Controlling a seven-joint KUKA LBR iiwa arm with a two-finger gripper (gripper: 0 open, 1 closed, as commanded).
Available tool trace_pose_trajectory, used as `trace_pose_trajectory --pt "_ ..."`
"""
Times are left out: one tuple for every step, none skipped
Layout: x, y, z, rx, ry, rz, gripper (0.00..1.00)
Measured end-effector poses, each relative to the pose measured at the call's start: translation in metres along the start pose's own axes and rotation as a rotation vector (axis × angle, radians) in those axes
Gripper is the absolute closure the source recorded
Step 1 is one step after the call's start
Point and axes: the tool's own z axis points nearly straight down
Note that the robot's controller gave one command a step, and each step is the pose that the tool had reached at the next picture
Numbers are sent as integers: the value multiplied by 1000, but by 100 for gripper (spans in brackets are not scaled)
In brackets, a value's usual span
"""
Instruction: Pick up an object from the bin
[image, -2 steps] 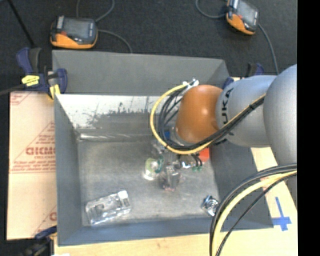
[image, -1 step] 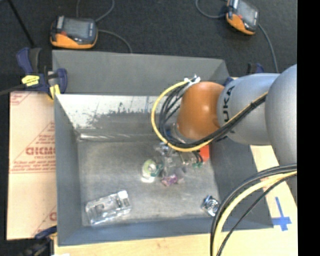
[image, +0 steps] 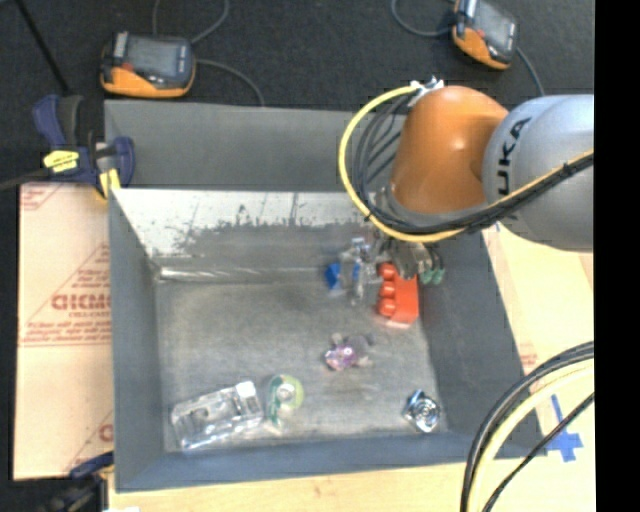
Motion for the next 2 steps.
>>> trace_pose_trajectory --pt "-10 -67 -34 3 4 17 100" --pt "30 -40 8 -5 13 -269 100"
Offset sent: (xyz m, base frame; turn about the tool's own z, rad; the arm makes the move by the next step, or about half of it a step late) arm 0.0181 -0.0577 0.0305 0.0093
